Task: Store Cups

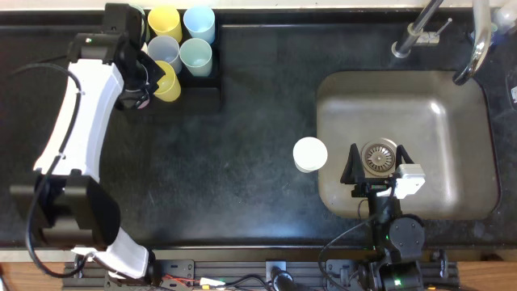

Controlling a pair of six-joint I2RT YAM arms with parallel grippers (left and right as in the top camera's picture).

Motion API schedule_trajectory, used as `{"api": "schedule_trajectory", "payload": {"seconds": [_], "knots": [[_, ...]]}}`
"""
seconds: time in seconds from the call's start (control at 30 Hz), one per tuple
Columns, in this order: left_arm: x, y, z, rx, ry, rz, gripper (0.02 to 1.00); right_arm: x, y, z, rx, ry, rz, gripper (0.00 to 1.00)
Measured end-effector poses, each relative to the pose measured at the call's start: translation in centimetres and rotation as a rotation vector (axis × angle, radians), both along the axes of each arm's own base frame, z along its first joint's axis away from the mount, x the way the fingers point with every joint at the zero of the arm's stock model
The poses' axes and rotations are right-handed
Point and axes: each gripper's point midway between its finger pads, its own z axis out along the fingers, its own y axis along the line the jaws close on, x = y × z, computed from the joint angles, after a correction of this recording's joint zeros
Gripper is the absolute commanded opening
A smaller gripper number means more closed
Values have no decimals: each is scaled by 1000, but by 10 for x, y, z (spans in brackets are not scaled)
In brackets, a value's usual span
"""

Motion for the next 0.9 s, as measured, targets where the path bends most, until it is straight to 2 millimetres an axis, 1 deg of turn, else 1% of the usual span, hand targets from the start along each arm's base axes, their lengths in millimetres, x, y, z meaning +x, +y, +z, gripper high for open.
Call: {"api": "schedule_trajectory", "payload": {"seconds": [0.3, 0.53, 0.7, 0.73, 0.77, 0.83, 0.87, 0.9], "knots": [[8, 2, -21, 12, 28, 3, 38, 0, 0, 0, 0, 0, 0, 998], [9, 2, -42, 15, 82, 3, 36, 0, 0, 0, 0, -1, 0, 993], [8, 2, -44, 20, 89, 4, 38, 0, 0, 0, 0, -1, 0, 996], [8, 3, -44, 21, 88, 4, 73, 0, 0, 0, 0, -1, 0, 996], [9, 3, -44, 21, 88, 4, 189, 0, 0, 0, 0, -1, 0, 996], [8, 3, -44, 23, 89, 2, 531, 0, 0, 0, 1, -1, 0, 1000], [9, 3, -44, 21, 88, 7, 647, 0, 0, 0, 0, -1, 0, 998], [9, 3, -44, 21, 88, 7, 720, 0, 0, 0, 0, 0, 0, 998]]}}
